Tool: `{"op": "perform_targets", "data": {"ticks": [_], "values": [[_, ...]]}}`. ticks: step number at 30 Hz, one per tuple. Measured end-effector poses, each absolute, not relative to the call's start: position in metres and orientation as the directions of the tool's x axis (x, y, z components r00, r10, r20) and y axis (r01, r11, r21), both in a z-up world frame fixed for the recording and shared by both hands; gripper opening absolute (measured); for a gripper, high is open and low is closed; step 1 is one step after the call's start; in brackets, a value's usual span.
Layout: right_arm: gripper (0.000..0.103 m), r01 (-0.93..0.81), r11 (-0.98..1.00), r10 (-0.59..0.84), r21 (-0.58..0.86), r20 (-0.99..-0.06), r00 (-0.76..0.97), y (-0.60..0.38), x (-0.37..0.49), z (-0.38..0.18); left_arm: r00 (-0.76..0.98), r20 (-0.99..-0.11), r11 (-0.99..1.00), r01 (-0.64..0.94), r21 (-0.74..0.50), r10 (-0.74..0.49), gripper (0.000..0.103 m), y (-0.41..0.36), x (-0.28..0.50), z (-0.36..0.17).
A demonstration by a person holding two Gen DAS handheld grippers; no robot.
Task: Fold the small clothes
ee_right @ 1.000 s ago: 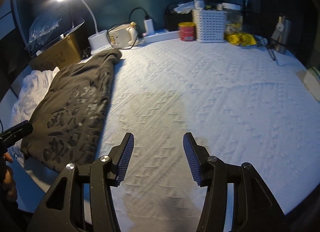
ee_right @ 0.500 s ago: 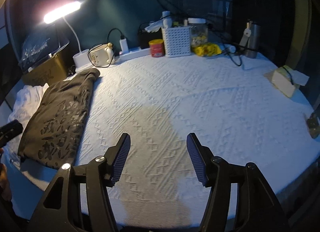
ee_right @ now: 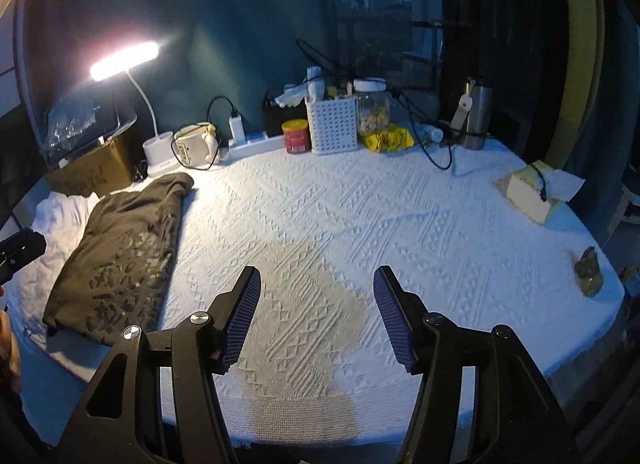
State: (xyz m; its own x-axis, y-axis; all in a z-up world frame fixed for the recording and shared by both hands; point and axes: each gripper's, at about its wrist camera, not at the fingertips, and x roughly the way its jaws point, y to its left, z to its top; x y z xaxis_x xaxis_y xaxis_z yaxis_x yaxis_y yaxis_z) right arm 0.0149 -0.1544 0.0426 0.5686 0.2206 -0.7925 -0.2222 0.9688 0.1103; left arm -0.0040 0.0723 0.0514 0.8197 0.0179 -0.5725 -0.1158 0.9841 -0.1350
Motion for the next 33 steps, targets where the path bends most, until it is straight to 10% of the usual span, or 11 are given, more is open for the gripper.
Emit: {"op": "perform_targets", "data": {"ticks": [33], "values": [[0.077, -0.277, 0.959, 0.257, 0.062, -0.605, 0.754, -0.152, 0.006, 0.173, 0.935, -0.341, 0.993, -0.118, -0.025, 0.103, 0.102, 0.069, -0.036, 0.137]]}}
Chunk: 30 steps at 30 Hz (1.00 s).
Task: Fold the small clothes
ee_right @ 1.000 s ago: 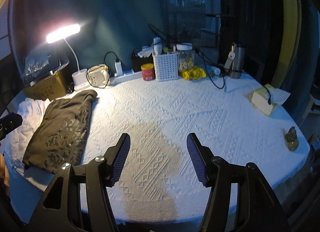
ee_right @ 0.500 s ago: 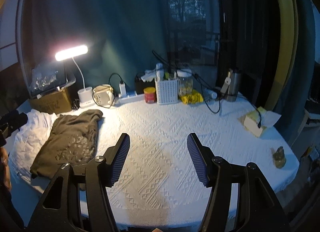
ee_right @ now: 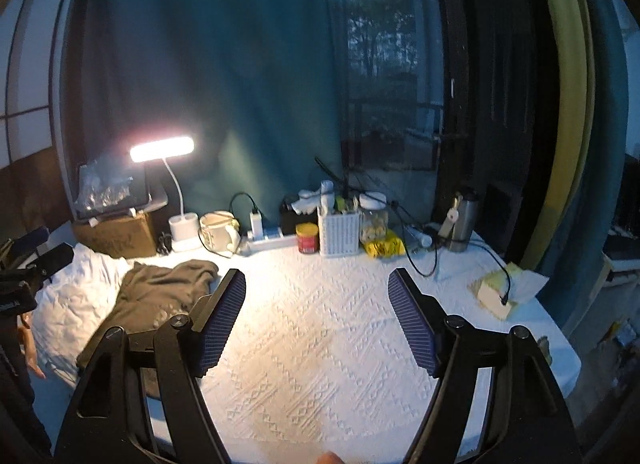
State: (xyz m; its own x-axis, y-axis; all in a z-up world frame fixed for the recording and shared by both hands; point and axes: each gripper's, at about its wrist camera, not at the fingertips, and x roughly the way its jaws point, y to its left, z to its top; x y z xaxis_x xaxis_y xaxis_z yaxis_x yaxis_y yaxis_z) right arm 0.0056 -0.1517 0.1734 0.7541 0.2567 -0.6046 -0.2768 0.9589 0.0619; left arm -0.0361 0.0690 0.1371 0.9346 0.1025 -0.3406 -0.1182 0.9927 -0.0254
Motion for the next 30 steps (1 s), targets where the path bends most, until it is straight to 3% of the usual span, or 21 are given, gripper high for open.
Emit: {"op": "perform_targets", "data": {"ticks": [30], "values": [[0.077, -0.283, 0.958, 0.272, 0.043, -0.439, 0.856, -0.143, 0.000, 0.261, 0.973, -0.190, 0.985, -0.152, -0.085, 0.134, 0.102, 0.095, -0.061, 0.204]]}}
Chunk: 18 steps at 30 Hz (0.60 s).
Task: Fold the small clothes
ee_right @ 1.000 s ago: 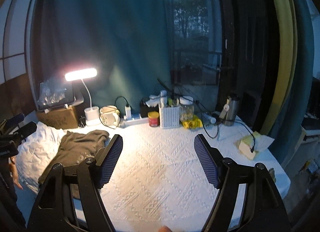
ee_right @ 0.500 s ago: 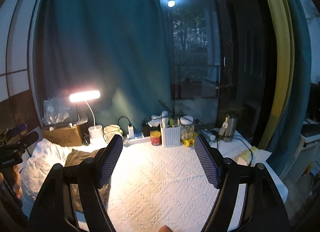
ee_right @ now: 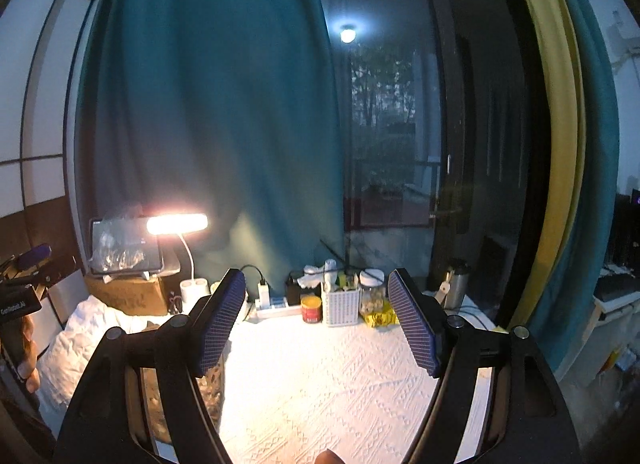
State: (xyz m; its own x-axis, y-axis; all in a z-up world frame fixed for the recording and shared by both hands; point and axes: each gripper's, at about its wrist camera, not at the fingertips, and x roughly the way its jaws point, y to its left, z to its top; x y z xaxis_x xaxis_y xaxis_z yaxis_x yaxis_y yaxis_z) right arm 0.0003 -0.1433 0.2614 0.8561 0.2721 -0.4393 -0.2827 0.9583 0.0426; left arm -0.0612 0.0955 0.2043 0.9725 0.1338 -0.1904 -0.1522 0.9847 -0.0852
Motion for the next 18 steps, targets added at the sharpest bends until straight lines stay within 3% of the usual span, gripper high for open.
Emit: {"op": "perform_targets", "data": {"ticks": [18], "values": [[0.077, -0.286, 0.958, 0.272, 0.031, -0.423, 0.864, -0.140, 0.002, 0.269, 0.973, -0.172, 0.982, -0.172, -0.083, 0.156, 0.102, 0.102, -0.064, 0.215]]}}
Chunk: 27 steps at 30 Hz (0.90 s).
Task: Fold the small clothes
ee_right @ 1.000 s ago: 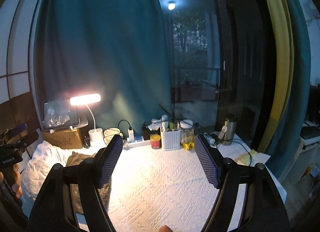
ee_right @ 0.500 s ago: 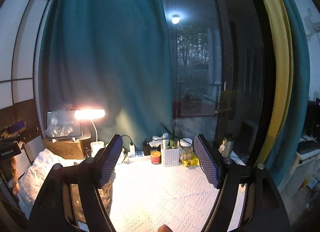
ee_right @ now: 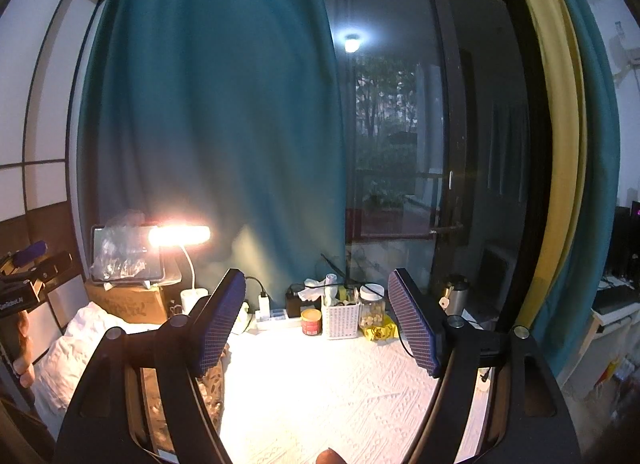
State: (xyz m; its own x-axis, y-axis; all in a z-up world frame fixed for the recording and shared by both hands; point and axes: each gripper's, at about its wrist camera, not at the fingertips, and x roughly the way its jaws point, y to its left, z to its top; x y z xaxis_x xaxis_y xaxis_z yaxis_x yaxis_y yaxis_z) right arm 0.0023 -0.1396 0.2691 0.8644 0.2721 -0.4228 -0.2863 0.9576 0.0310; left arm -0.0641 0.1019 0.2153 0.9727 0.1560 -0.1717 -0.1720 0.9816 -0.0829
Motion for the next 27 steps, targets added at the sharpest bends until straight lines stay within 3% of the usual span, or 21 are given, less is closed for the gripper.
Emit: {"op": "perform_targets", "data": {"ticks": [27], "values": [[0.077, -0.287, 0.957, 0.274, 0.035, -0.429, 0.861, -0.1412, 0.0025, 0.2670, 0.973, -0.164, 0.980, -0.179, -0.087, 0.163, 0.102, 0.0974, -0.0639, 0.2184]]}}
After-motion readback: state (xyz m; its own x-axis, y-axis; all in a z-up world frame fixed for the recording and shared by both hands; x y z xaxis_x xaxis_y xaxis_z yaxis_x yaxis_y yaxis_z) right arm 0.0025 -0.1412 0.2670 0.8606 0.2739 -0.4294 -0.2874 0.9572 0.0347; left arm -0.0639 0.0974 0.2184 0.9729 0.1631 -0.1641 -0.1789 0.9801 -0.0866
